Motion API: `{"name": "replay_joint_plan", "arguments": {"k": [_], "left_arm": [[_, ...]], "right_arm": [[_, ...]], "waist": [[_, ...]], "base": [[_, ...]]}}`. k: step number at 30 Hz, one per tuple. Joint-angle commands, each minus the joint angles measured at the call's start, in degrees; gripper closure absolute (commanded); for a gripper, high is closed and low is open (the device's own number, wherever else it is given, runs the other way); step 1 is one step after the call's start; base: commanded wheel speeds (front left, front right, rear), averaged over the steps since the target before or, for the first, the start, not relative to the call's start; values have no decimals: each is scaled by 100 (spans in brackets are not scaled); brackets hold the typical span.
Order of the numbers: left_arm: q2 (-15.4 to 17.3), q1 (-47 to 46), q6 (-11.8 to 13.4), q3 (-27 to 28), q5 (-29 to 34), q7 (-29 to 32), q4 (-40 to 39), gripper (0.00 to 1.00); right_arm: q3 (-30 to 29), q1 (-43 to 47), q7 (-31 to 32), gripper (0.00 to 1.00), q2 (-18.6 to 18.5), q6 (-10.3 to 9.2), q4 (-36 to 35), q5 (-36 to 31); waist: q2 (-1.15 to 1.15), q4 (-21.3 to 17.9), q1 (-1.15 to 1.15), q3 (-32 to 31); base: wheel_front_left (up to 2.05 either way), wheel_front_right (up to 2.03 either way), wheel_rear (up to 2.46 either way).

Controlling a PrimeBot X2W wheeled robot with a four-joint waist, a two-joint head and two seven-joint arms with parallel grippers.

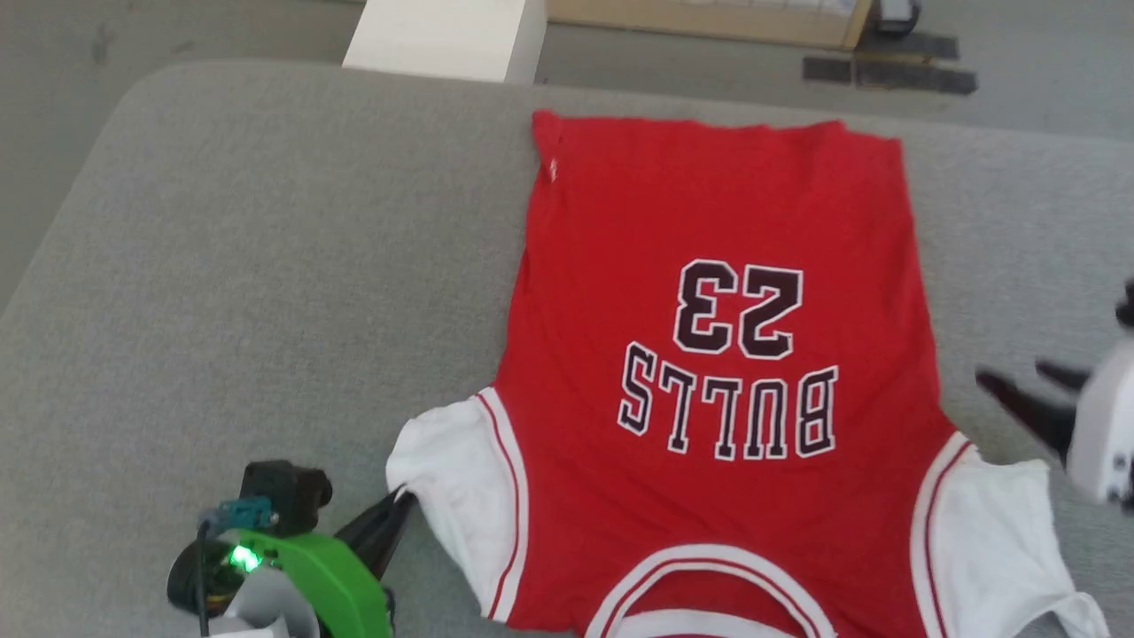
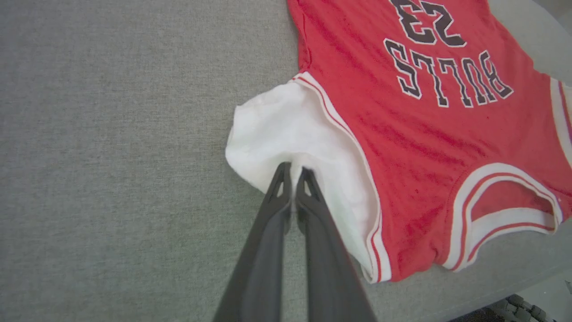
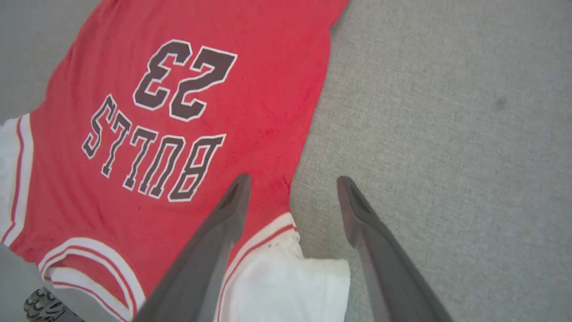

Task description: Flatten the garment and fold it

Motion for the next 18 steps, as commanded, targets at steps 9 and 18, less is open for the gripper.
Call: {"name": "replay_joint_plan", "arguments": {"k": [9, 18], "left_arm": [[-368, -366, 142, 81, 218, -325, -448, 100], [-980, -653, -130, -28, 379, -769, -81, 100]], "right_arm": [[-219, -2265, 1194, 0, 462, -9, 970, -1013], [-573, -3822, 1655, 0, 415, -9, 2100, -2167]], "waist": [[0, 965, 1, 1342], [0, 1610, 1, 1975]], "base": [[0, 0, 0], [0, 0, 0]]}}
